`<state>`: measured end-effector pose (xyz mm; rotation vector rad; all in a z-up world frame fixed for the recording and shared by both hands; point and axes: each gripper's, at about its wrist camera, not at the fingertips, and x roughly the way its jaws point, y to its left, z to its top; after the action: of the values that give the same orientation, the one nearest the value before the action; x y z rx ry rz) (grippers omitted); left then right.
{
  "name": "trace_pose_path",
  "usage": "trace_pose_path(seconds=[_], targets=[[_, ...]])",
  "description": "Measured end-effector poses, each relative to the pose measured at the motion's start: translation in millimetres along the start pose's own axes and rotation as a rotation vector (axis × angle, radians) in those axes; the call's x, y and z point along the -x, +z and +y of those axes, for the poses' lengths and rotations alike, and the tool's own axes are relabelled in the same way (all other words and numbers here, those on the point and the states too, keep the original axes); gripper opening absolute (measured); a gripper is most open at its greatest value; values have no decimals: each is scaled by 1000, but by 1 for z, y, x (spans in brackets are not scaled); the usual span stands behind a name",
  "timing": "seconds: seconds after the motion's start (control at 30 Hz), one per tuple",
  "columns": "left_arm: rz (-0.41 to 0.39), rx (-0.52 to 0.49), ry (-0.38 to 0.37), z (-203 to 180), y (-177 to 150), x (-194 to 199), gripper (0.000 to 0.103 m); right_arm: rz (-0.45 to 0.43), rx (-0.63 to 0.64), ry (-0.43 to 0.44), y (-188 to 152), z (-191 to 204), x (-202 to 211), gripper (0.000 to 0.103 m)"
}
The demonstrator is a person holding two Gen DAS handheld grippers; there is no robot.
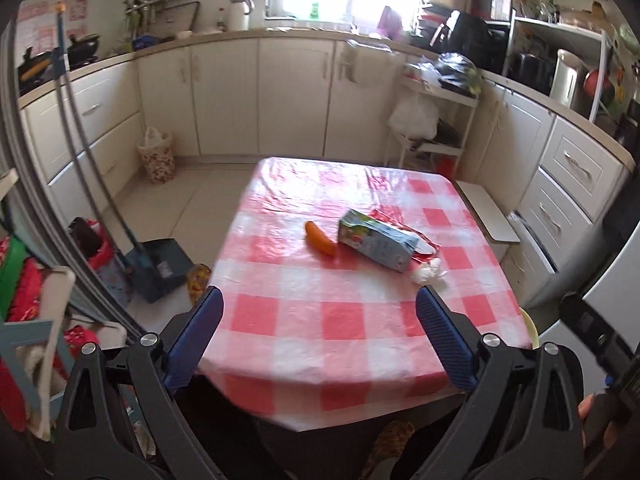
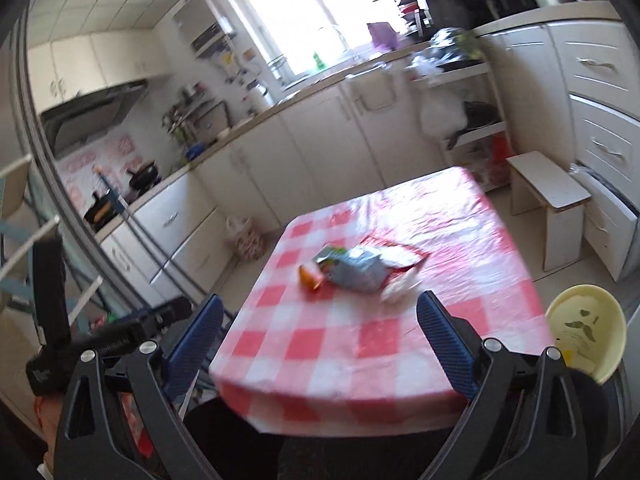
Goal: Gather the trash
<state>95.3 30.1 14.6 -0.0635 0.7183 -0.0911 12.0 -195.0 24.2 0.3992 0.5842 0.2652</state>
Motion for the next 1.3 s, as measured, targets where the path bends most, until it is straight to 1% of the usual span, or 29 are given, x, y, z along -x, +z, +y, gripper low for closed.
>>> trace_pose_path(seconds=[0.07,0.2,0.4,0.77,1.3], targets=[[-12,24,1,13,-1,9,93,-3,29,-8,-1,12,6,93],[-24,52,-10,27,-3,20,93,-21,58,-26,4,29,11,94],[-42,48,-31,25,-6,30,94,-13,59,-41,5,39,7,95],[-54,44,-42,22,-6,39,94,-14,62,-40,4,42,10,96],[-50,48,-47,23,-6,42,94,-7,60,-38,0,44,10,96]])
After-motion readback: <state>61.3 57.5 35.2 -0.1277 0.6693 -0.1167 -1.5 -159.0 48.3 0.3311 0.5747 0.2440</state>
